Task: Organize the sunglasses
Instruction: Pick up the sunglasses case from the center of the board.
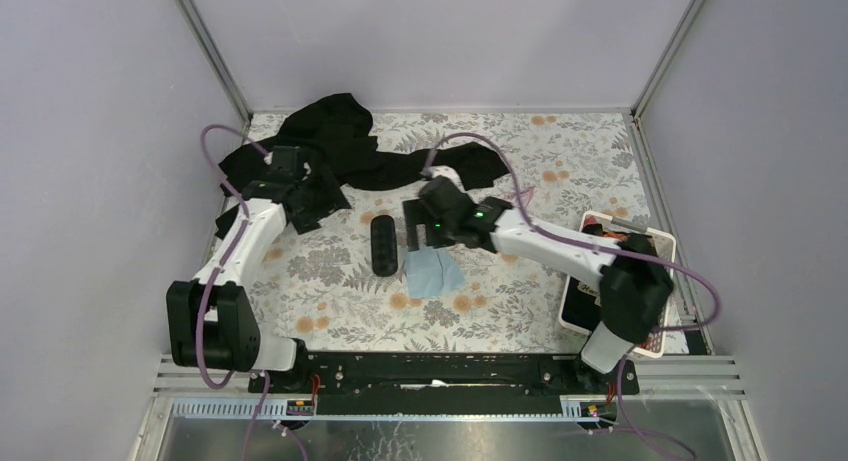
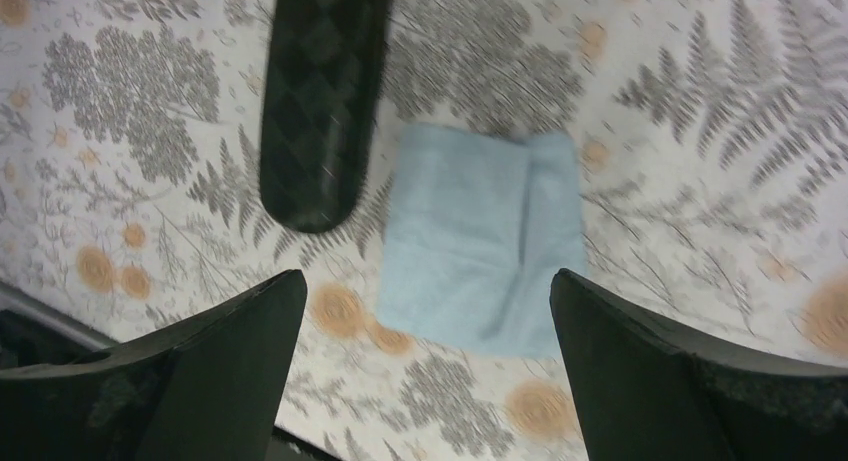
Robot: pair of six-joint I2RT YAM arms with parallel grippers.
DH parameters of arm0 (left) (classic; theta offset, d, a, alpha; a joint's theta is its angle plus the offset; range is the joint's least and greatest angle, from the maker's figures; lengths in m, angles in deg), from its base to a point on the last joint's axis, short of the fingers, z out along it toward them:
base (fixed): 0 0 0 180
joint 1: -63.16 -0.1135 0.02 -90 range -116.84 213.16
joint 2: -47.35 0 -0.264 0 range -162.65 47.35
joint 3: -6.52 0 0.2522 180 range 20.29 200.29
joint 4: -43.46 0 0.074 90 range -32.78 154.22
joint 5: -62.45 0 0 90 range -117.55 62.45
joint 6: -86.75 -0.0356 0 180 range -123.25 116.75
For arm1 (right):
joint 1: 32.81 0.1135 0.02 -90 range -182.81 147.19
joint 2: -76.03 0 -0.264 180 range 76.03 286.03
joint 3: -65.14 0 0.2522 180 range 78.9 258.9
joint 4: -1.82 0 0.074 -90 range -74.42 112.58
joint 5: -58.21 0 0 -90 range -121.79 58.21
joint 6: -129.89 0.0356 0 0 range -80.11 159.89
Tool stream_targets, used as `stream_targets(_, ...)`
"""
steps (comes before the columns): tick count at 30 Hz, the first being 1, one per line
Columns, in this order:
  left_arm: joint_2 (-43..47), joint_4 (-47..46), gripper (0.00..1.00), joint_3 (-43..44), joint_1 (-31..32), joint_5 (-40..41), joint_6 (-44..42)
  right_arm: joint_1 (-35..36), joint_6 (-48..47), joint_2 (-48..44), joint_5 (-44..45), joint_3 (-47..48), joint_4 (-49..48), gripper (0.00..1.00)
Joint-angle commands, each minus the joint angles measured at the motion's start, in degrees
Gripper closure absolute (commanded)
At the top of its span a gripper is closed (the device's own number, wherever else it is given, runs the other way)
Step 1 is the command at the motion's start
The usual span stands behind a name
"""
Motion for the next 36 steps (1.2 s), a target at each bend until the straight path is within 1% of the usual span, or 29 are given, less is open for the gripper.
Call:
stream_targets(1, 3.1, 4.8, 0.1, -3.2, -7.6, -1.4, 2.4, 4.8, 1.5, 10.1, 8.0, 11.8, 2.5, 0.0)
stream_targets(3, 4.0, 5.9, 0.1, -3.7, -9.2, 1.3, 2.7, 7.3, 1.6, 14.3, 10.5, 15.3, 1.3, 0.0)
stream_targets(5, 4.9, 6.7, 0.1, -4.1, -11.0, 2.5, 3.2, 8.8, 2.9, 19.0, 11.4, 19.7, 2.3, 0.0)
stream_targets(9, 8.5, 6.5, 0.1, -5.6, -14.4, 2.6, 5.2, 9.6, 3.4, 27.6, 10.4, 28.6, 5.7, 0.0)
stream_targets(12, 10.2, 5.2, 0.1, -7.4, -15.0, 2.0, 5.6, 10.6, 3.0, 33.1, 12.7, 33.5, 6.6, 0.0)
stream_targets(15, 9.6, 5.0, 0.1, -8.4, -15.1, 0.7, 5.1, 10.7, 5.0, 39.1, 15.0, 40.2, 13.6, 0.0)
stream_targets(18, 9.0, 4.8, 0.1, -9.4, -15.3, 0.2, 4.8, 10.8, 6.2, 41.1, 16.2, 40.7, 14.3, 0.02)
stream_targets(21, 9.3, 3.8, 0.1, -10.5, -15.2, -0.4, 5.0, 10.9, 6.6, 39.9, 15.9, 37.2, 10.6, 0.15)
stream_targets(23, 9.9, 2.7, 0.1, -11.5, -15.2, -1.4, 5.1, 10.9, 6.6, 39.6, 15.7, 36.2, 10.0, 0.31)
stream_targets(25, 10.0, 2.0, 0.1, -11.9, -15.2, -2.2, 4.9, 10.9, 7.1, 39.2, 15.7, 36.0, 10.7, 0.5)
stream_targets(27, 9.7, 1.8, 0.1, -11.8, -15.2, -2.9, 4.2, 10.8, 7.1, 36.7, 15.1, 34.2, 9.7, 0.62)
stream_targets(29, 9.7, 1.1, 0.08, -11.9, -15.2, -4.4, 2.6, 9.8, 5.0, 31.1, 11.1, 28.1, 3.7, 0.65)
stream_targets(31, 10.8, -1.1, 0.06, -13.0, -15.2, -7.5, 1.9, 7.5, 3.3, 22.6, 2.7, 17.8, -7.1, 0.66)
stream_targets(33, 12.9, -5.0, 0.05, -15.2, -14.8, -11.9, 3.2, 3.1, 2.6, 14.8, -10.5, 7.0, -20.7, 0.65)
stream_targets(34, 13.9, -7.3, 0.05, -16.4, -14.8, -15.9, 3.2, 0.6, 2.9, 11.8, -17.3, 2.8, -27.3, 0.65)
stream_targets(36, 14.8, -11.3, 0.04, -18.0, -14.6, -25.2, 3.5, -3.6, 3.0, 7.2, -29.9, -3.5, -36.4, 0.64)
